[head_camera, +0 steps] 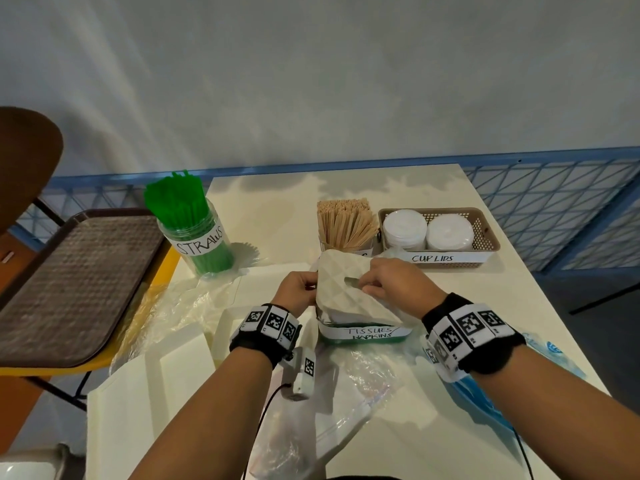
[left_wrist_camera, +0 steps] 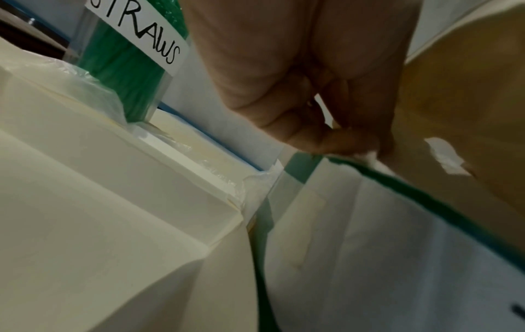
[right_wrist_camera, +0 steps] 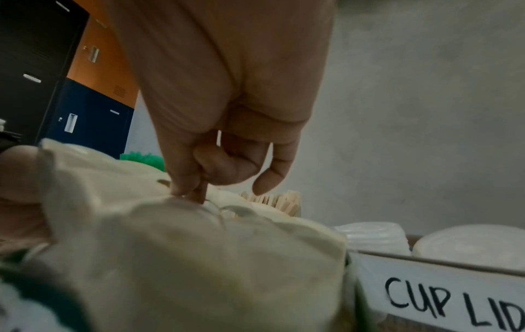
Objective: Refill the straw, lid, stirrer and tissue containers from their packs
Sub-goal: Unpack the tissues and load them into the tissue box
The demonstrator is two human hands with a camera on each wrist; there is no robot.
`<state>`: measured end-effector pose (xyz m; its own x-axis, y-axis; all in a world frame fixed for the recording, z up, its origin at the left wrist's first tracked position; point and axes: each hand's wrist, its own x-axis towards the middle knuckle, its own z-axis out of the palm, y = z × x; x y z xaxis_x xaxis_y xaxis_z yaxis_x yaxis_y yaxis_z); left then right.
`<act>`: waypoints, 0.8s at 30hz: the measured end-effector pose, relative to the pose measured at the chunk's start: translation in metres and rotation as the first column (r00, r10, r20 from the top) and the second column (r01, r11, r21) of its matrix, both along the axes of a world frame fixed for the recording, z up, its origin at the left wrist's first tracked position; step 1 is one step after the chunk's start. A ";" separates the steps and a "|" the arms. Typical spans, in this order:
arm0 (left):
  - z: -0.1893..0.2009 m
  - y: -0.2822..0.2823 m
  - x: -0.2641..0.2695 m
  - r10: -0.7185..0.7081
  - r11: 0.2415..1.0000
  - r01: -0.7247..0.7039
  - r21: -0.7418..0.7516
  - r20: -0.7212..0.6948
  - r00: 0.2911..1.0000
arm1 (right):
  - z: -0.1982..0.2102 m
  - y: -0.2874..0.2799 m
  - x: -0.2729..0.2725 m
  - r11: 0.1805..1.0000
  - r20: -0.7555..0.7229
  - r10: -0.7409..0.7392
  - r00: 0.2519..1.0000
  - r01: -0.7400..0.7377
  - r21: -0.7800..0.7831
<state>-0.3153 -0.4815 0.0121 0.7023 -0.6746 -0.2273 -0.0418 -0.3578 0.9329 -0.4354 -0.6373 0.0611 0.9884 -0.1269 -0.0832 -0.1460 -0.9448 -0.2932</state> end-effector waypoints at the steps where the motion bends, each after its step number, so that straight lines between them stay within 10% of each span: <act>1: 0.001 0.000 -0.001 0.027 0.999 -0.027 -0.024 -0.009 1.000 | -0.001 0.002 0.000 1.000 0.016 -0.008 1.000 0.008 0.010; 24: 0.005 -0.004 -0.016 0.147 0.950 -0.271 -0.158 -0.538 0.830 | -0.009 0.012 -0.002 0.974 0.116 -0.173 0.978 0.152 0.169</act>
<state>-0.3311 -0.4858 0.0168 0.6547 -0.6001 -0.4596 0.5173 -0.0876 0.8513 -0.4376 -0.6253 0.0526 0.9592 -0.2824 0.0117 -0.2450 -0.8515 -0.4636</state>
